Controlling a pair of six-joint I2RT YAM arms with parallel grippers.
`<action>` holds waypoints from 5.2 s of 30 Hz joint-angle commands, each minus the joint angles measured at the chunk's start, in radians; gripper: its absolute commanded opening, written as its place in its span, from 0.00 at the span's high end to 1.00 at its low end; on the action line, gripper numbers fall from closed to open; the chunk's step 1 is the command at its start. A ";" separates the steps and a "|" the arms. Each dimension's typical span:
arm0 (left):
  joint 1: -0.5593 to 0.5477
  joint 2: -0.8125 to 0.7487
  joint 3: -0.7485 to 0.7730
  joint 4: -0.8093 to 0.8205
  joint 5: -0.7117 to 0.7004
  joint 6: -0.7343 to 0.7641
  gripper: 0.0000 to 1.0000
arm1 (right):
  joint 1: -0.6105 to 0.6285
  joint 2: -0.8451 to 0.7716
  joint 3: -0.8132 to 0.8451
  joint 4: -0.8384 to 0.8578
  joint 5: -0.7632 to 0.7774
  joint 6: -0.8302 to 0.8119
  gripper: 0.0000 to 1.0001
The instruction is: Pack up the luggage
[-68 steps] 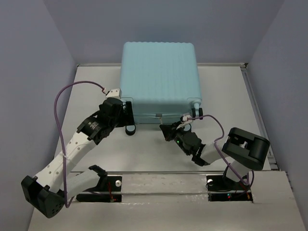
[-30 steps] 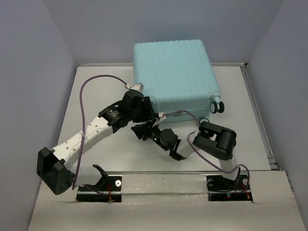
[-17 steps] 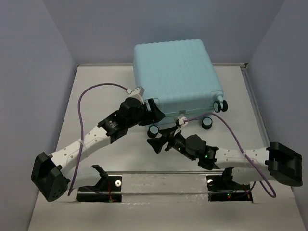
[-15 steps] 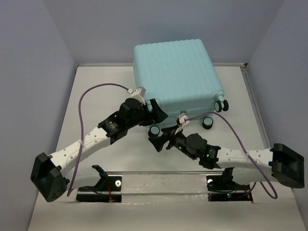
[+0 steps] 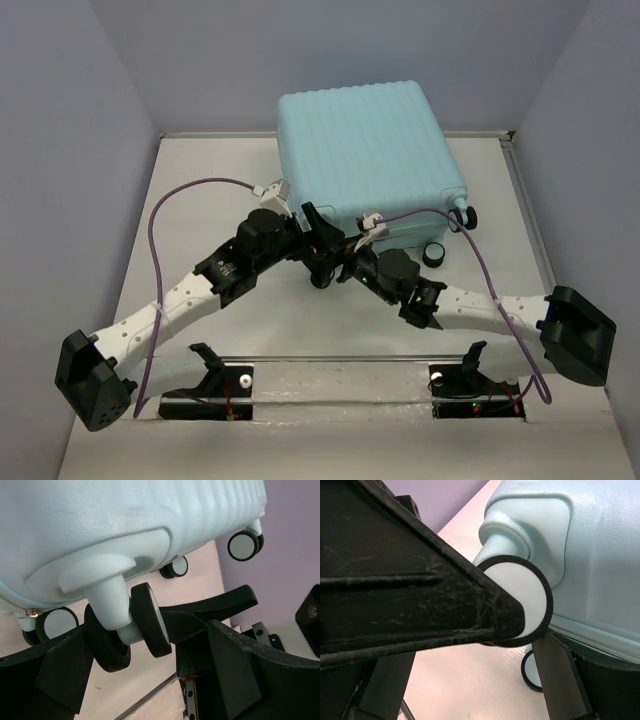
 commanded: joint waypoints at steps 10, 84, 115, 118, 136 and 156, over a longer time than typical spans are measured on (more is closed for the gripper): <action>-0.021 -0.102 -0.036 0.296 0.009 -0.033 0.01 | -0.057 0.178 0.081 0.414 0.136 0.078 0.12; -0.084 0.249 -0.237 0.533 -0.652 0.398 0.39 | -0.058 0.035 0.120 0.170 0.070 -0.044 0.93; -0.056 0.117 -0.369 0.592 -0.662 0.448 0.94 | -0.058 -0.077 0.027 0.104 0.096 -0.071 0.93; -0.068 0.122 -0.370 0.634 -0.465 0.478 0.94 | -0.058 -0.069 0.038 0.098 0.096 -0.072 0.93; -0.084 0.235 -0.308 0.689 -0.249 0.548 0.33 | -0.058 -0.059 0.053 0.078 0.082 -0.074 0.93; -0.084 0.280 -0.237 0.684 -0.463 0.508 0.62 | -0.058 -0.045 0.053 0.078 0.062 -0.068 0.93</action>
